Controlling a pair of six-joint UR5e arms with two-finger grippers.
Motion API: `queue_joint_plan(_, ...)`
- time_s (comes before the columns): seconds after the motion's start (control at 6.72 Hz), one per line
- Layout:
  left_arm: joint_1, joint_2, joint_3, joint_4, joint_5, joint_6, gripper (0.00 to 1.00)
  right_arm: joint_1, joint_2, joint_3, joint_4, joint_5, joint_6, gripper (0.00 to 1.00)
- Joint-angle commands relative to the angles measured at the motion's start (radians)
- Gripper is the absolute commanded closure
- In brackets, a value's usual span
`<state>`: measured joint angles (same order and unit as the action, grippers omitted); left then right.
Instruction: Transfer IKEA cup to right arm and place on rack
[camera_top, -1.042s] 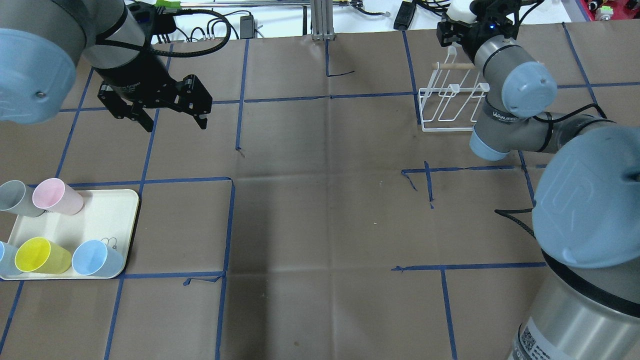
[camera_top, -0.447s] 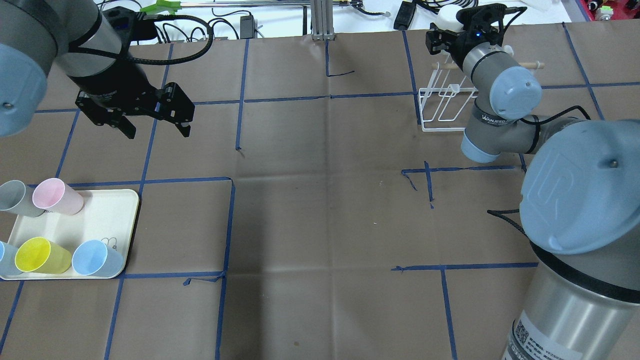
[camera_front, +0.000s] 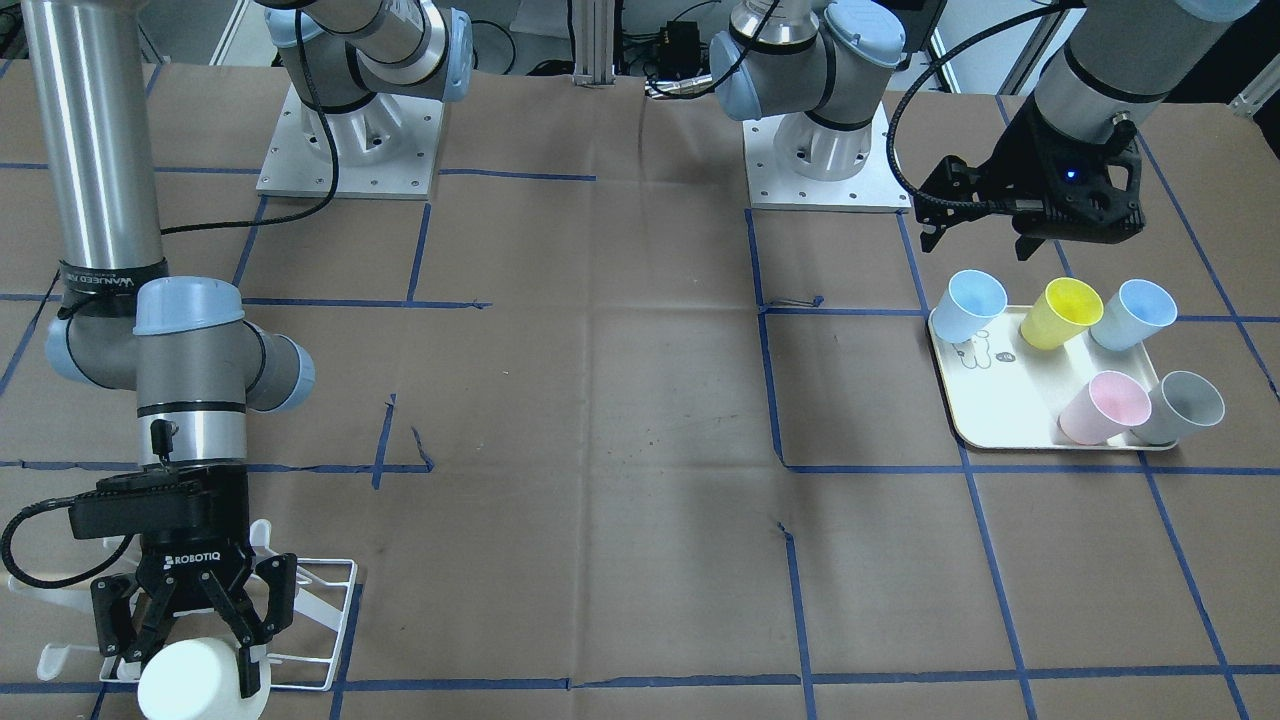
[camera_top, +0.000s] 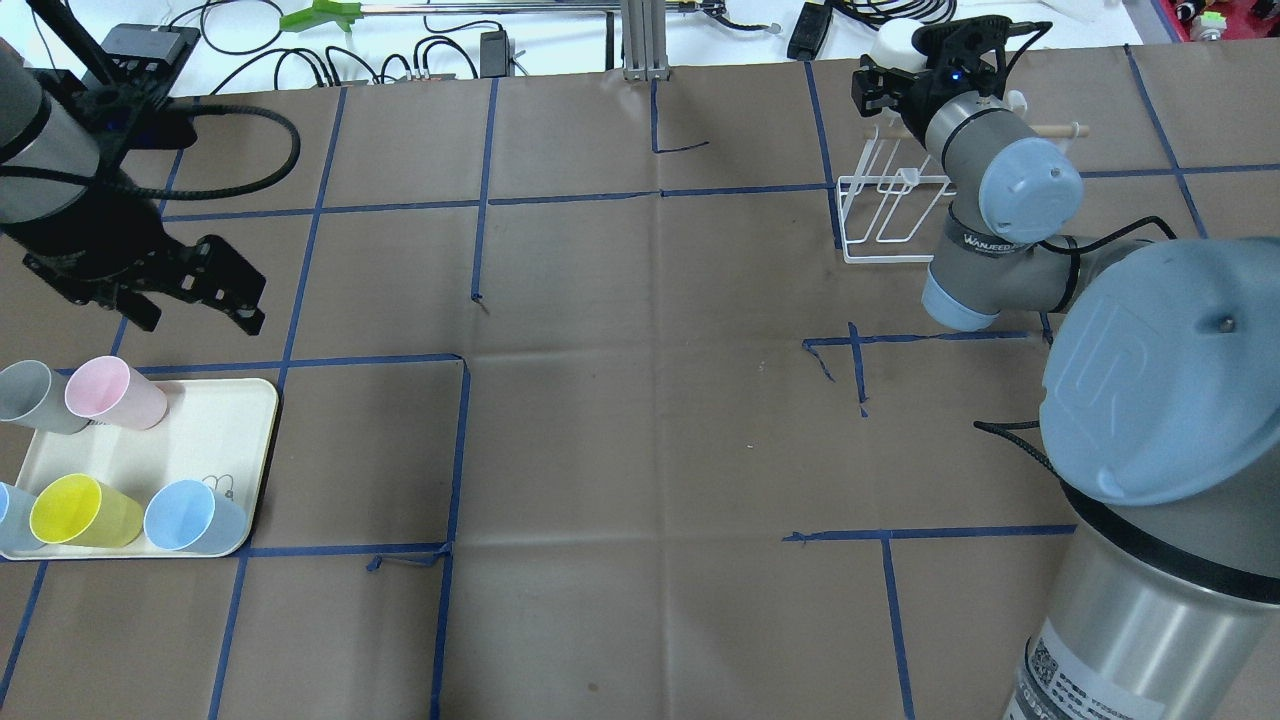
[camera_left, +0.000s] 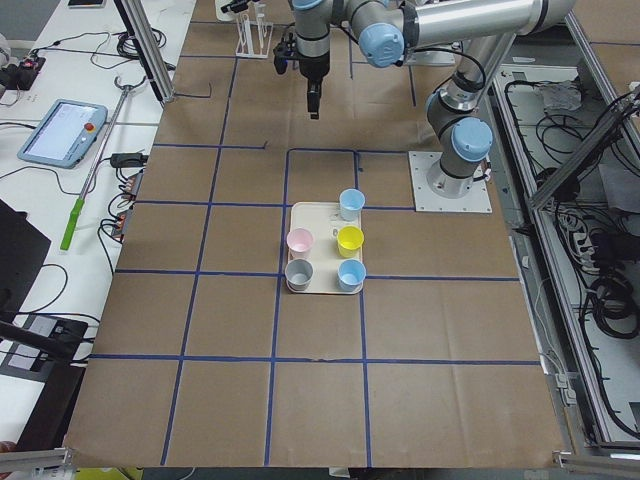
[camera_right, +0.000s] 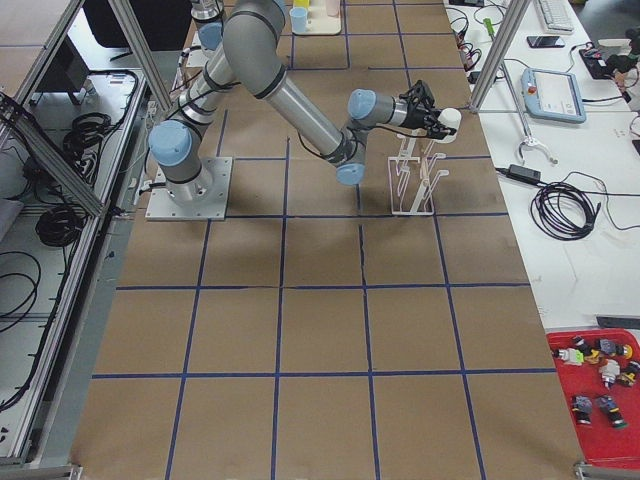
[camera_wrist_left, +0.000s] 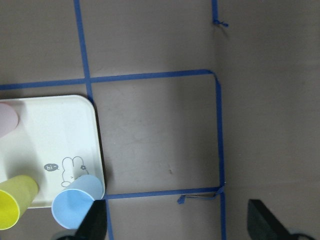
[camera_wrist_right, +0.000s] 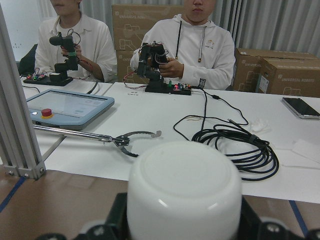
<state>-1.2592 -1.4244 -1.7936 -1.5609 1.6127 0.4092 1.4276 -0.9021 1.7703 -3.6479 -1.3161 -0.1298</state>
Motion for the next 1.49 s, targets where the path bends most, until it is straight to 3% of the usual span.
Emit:
queue_joint_plan(0.0, 0.156, 0.112, -0.183, 0.047, 0.024, 0.182, 0.01, -0.003, -0.006, 0.021, 0.0, -0.002, -0.002, 0.9)
queue_joint_plan(0.15, 0.226, 0.125, -0.234, 0.083, 0.024, 0.257, 0.01, -0.004, -0.011, 0.029, 0.0, -0.003, -0.004, 0.9)
queue_joint_plan(0.45, 0.262, 0.114, -0.289, 0.172, 0.024, 0.295, 0.01, -0.012, -0.014, 0.044, 0.0, -0.002, -0.004, 0.89)
queue_joint_plan(0.6, 0.265, 0.084, -0.293, 0.206, 0.023, 0.293, 0.01, -0.012, -0.014, 0.049, 0.0, -0.002, -0.001, 0.76)
queue_joint_plan(0.74, 0.265, 0.049, -0.3, 0.24, 0.02, 0.292, 0.01, -0.012, -0.015, 0.049, -0.001, 0.001, -0.001, 0.34)
queue_joint_plan(0.89, 0.265, 0.018, -0.318, 0.275, 0.016, 0.29, 0.01, -0.012, -0.015, 0.047, -0.001, 0.003, 0.007, 0.08)
queue_joint_plan(1.34, 0.265, 0.001, -0.475, 0.467, 0.016, 0.286, 0.01, -0.012, -0.038, 0.044, 0.0, 0.0, 0.01, 0.01)
